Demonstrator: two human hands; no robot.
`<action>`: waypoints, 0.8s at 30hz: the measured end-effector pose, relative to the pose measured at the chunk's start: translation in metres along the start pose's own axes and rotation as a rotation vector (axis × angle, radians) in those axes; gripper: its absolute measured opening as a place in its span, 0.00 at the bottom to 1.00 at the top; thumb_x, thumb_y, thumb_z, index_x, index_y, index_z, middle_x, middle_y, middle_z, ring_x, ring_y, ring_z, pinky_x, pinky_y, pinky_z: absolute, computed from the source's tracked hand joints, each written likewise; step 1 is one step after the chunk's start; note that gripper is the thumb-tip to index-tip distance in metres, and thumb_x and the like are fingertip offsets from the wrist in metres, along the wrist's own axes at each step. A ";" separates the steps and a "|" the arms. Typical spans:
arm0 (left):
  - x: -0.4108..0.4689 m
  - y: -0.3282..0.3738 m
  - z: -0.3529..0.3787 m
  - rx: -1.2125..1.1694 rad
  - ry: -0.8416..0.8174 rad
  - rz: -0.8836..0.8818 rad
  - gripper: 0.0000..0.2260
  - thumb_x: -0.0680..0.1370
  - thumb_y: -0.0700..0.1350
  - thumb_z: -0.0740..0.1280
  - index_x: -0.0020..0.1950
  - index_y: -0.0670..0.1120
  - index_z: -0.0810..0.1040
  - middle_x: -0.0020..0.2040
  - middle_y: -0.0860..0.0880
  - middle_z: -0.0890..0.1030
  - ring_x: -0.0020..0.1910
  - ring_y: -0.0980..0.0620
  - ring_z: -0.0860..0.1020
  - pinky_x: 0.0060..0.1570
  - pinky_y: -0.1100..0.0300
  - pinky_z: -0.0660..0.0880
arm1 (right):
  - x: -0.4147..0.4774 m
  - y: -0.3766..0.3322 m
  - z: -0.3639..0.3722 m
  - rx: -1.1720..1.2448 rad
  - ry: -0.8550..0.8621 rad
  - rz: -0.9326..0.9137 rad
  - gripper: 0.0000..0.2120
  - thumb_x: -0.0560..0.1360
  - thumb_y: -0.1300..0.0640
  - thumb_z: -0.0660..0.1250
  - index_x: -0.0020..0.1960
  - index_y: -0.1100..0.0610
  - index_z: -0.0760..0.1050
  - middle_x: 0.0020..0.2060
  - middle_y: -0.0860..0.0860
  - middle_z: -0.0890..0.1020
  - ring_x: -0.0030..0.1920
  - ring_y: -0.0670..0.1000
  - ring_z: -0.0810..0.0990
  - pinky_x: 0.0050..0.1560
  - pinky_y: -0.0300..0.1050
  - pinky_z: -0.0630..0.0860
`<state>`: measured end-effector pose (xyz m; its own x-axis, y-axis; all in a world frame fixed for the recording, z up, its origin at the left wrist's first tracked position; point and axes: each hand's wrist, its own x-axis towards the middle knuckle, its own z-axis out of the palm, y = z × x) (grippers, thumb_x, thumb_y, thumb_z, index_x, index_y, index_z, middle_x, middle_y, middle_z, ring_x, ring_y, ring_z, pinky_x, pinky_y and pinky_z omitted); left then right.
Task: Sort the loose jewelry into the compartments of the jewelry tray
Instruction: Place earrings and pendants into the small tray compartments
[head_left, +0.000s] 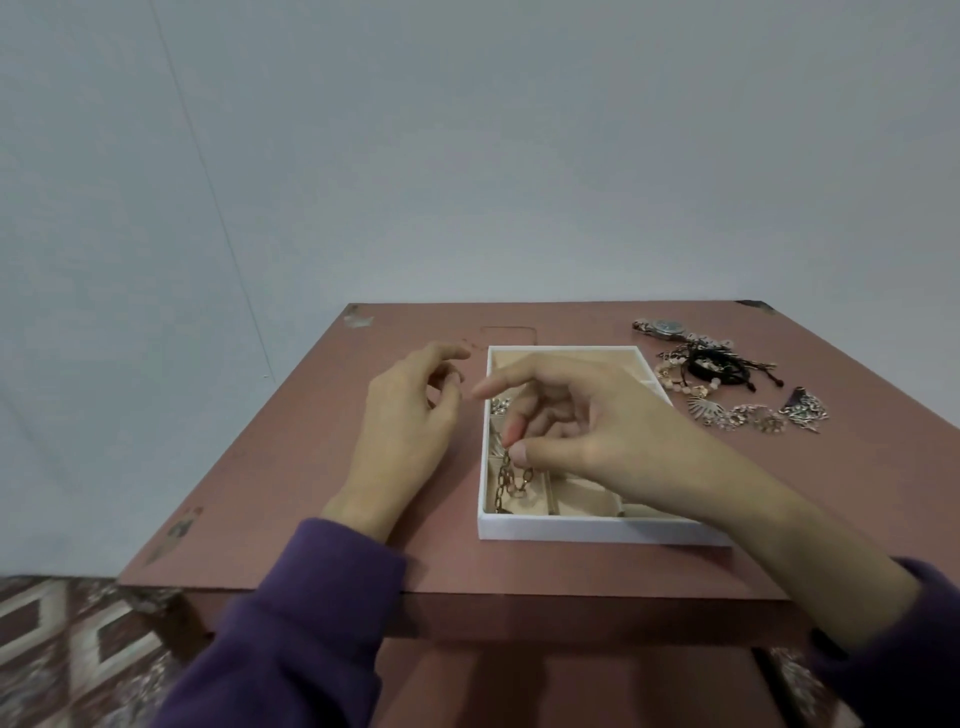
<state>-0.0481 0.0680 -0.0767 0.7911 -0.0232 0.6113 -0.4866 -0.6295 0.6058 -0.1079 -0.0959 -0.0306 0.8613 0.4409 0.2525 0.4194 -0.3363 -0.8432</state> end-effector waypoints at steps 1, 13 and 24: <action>0.000 0.000 0.000 0.000 -0.003 0.004 0.11 0.75 0.39 0.63 0.52 0.51 0.79 0.39 0.54 0.80 0.38 0.57 0.75 0.38 0.74 0.67 | 0.000 0.003 0.001 -0.006 -0.016 0.011 0.20 0.69 0.72 0.68 0.53 0.50 0.78 0.37 0.52 0.80 0.36 0.48 0.78 0.42 0.40 0.78; 0.001 0.000 0.002 0.012 0.002 0.020 0.12 0.75 0.38 0.62 0.53 0.51 0.79 0.40 0.55 0.79 0.40 0.60 0.75 0.40 0.73 0.67 | 0.001 0.003 -0.011 -0.304 0.047 -0.040 0.16 0.71 0.69 0.65 0.51 0.50 0.80 0.39 0.47 0.83 0.40 0.42 0.80 0.42 0.35 0.75; 0.000 0.014 0.003 -0.082 0.012 -0.034 0.11 0.75 0.39 0.63 0.50 0.52 0.80 0.42 0.58 0.80 0.42 0.61 0.76 0.39 0.75 0.69 | -0.008 0.019 -0.026 -0.300 0.124 -0.026 0.11 0.73 0.65 0.67 0.48 0.49 0.81 0.38 0.47 0.82 0.39 0.43 0.80 0.41 0.32 0.74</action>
<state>-0.0539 0.0572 -0.0699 0.8036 0.0069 0.5952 -0.4884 -0.5640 0.6659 -0.0991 -0.1272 -0.0369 0.8700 0.3537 0.3437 0.4915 -0.5650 -0.6627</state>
